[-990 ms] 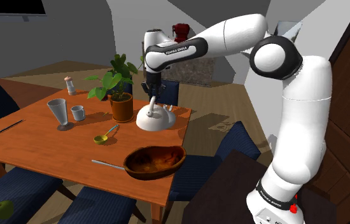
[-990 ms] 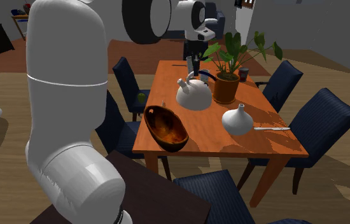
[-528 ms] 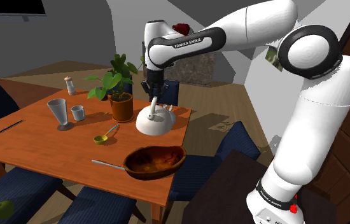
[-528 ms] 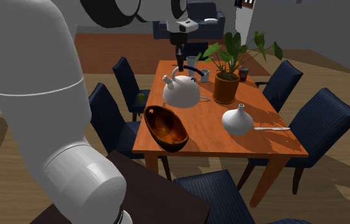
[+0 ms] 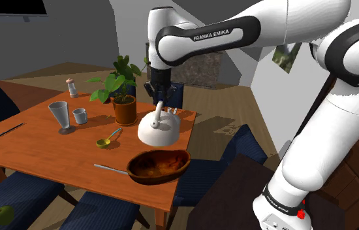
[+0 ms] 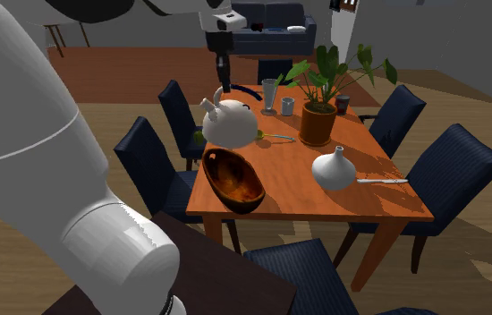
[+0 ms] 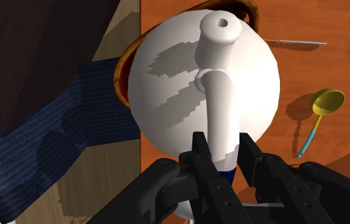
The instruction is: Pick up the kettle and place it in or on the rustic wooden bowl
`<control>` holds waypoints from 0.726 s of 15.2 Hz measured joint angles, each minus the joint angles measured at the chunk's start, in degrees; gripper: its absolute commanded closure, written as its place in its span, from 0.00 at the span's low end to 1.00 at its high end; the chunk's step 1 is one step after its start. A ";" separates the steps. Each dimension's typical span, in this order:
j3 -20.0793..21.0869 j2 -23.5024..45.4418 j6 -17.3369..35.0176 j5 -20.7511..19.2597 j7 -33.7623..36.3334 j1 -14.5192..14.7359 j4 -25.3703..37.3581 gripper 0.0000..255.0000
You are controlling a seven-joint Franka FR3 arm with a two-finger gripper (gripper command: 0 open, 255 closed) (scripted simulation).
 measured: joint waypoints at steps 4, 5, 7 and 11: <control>0.20 -0.29 1.90 0.04 0.52 0.17 -2.29 1.00; 0.18 -0.24 2.79 0.00 0.55 0.16 -3.14 1.00; 0.20 -0.13 4.06 -0.08 0.69 0.16 -4.32 1.00; 0.35 0.48 7.10 -0.39 1.26 0.24 -6.81 1.00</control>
